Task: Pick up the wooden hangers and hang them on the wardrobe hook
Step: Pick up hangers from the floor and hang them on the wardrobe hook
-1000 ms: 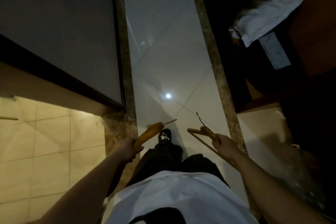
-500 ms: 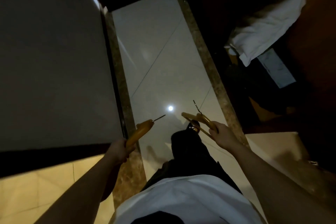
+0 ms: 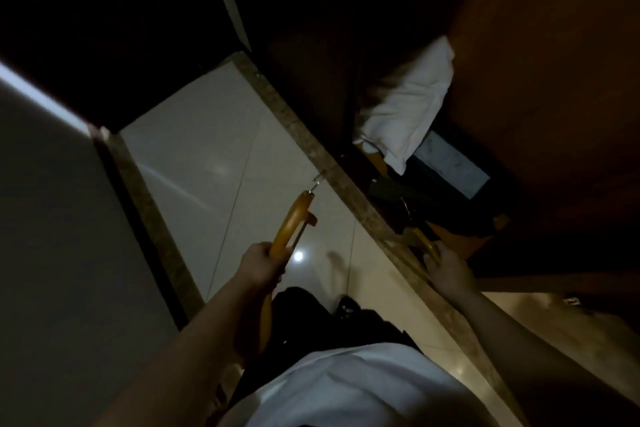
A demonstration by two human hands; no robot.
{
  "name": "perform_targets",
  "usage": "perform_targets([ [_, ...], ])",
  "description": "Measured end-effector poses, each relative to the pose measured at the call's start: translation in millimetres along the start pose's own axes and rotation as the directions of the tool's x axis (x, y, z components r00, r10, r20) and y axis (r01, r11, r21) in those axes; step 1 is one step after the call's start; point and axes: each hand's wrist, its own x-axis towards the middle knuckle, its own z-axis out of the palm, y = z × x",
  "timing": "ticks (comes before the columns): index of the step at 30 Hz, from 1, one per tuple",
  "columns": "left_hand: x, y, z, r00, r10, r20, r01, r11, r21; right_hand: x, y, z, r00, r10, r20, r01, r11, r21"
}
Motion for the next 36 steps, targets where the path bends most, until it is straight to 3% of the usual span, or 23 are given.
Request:
perform_targets([
  [7, 62.1, 137.9, -8.2, 0.976, 0.126, 0.178, -0.039, 0.903, -0.427, 48.3, -90.1, -49.5, 0.962, -0.004, -0.274, 0.039, 0.992, 0.122],
  [13, 99.8, 239.2, -15.9, 0.890, 0.264, 0.371, 0.036, 0.771, -0.635, 78.1, -164.7, -90.3, 0.896, 0.017, -0.444, 0.037, 0.993, 0.112],
  [19, 92.4, 305.0, -5.2, 0.777, 0.427, 0.462, -0.007, 0.741, -0.672, 72.6, -208.2, -139.5, 0.783, 0.024, -0.621, 0.077, 0.988, 0.136],
  [25, 58.5, 358.3, 21.6, 0.598, 0.659, 0.456, -0.296, 0.710, -0.638, 62.0, -222.0, -193.5, 0.640, -0.022, -0.768, 0.140, 0.986, 0.088],
  [36, -6.8, 479.0, 96.2, 0.341, 0.898, 0.279, -0.597, 0.436, -0.673, 48.7, -217.7, -340.5, 0.400, -0.071, -0.914, 0.264, 0.964, 0.041],
])
